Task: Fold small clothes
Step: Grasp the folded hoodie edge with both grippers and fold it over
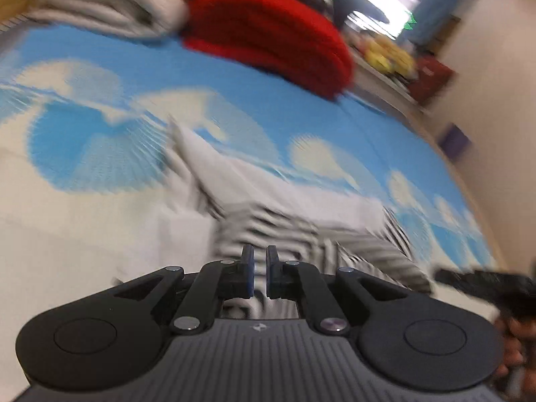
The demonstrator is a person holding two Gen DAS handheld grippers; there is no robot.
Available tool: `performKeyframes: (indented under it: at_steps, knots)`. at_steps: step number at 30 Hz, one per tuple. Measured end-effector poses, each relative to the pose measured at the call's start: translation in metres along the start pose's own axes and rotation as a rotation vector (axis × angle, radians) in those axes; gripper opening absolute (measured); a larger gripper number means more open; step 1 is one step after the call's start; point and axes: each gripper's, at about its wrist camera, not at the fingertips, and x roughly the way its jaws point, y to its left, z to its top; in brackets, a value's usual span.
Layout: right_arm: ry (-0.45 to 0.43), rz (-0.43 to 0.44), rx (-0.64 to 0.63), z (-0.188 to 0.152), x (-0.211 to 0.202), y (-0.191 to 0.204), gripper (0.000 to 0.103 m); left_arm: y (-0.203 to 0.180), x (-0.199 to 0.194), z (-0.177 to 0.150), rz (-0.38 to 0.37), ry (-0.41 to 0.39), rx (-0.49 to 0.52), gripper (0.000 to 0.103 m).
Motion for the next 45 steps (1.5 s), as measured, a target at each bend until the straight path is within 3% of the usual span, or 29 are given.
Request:
performKeyframes:
  at_steps: [1,3,5,6,8,11,14,16,18,22,23,24,25,27,29,35,40,43,44,45]
  knots:
    - [-0.014,0.044,-0.017,-0.002,-0.002,0.004,0.015,0.001,0.01,-0.005,0.0,0.05,0.006,0.005]
    - [0.031,0.106,-0.063,-0.01,0.01,0.012,0.015,0.011,0.035,-0.017,0.094,0.193,0.031,0.005]
    - [0.149,0.028,-0.079,-0.023,0.038,0.007,0.015,0.023,0.04,-0.023,0.154,0.244,0.015,0.004]
    - [0.212,-0.045,-0.076,-0.029,0.049,0.0,0.009,0.026,0.03,-0.019,0.14,0.223,-0.019,0.004]
    - [0.236,-0.079,0.015,-0.03,0.042,-0.014,0.005,0.024,-0.002,-0.01,0.095,0.139,-0.042,0.005]
    - [0.127,-0.055,0.032,-0.02,-0.016,-0.012,0.011,0.02,-0.056,-0.008,0.079,0.059,-0.083,0.005]
    - [0.005,-0.052,0.01,-0.024,-0.084,-0.016,0.024,0.017,-0.108,-0.028,0.05,0.024,-0.15,0.007]
    - [-0.047,-0.043,0.01,-0.037,-0.125,-0.028,0.025,0.007,-0.135,-0.051,0.053,0.014,-0.158,0.015]
    - [-0.082,-0.06,0.012,-0.057,-0.155,-0.044,0.027,0.005,-0.153,-0.081,0.067,0.005,-0.162,0.03]
    - [-0.099,-0.121,0.049,-0.11,-0.174,-0.079,0.028,0.009,-0.159,-0.142,0.18,0.084,-0.178,0.032]
    - [-0.081,-0.15,0.057,-0.123,-0.169,-0.087,0.028,0.009,-0.159,-0.149,0.201,0.098,-0.186,0.032]
    - [-0.029,-0.199,0.089,-0.133,-0.165,-0.094,0.03,0.009,-0.159,-0.153,0.203,0.103,-0.198,0.039]
    - [-0.001,-0.201,0.13,-0.139,-0.161,-0.101,0.03,0.011,-0.157,-0.154,0.195,0.111,-0.205,0.044]
    - [0.04,-0.141,0.174,-0.142,-0.155,-0.11,0.032,0.014,-0.152,-0.155,0.181,0.146,-0.224,0.066]
    - [0.059,-0.149,0.147,-0.14,-0.148,-0.112,0.037,0.017,-0.147,-0.157,0.183,0.173,-0.237,0.068]
    - [0.143,-0.154,0.215,-0.147,-0.121,-0.112,0.042,0.029,-0.125,-0.163,0.278,0.226,-0.274,0.068]
    - [0.193,-0.193,0.152,-0.155,-0.104,-0.102,0.042,0.034,-0.119,-0.172,0.297,0.267,-0.284,0.066]
    - [0.213,-0.223,0.138,-0.158,-0.1,-0.104,0.042,0.032,-0.115,-0.178,0.29,0.288,-0.269,0.043]
    - [0.215,-0.223,0.144,-0.158,-0.1,-0.106,0.041,0.032,-0.115,-0.179,0.289,0.287,-0.263,0.033]
    - [0.218,-0.215,0.154,-0.159,-0.1,-0.107,0.034,0.031,-0.115,-0.178,0.279,0.284,-0.257,0.016]
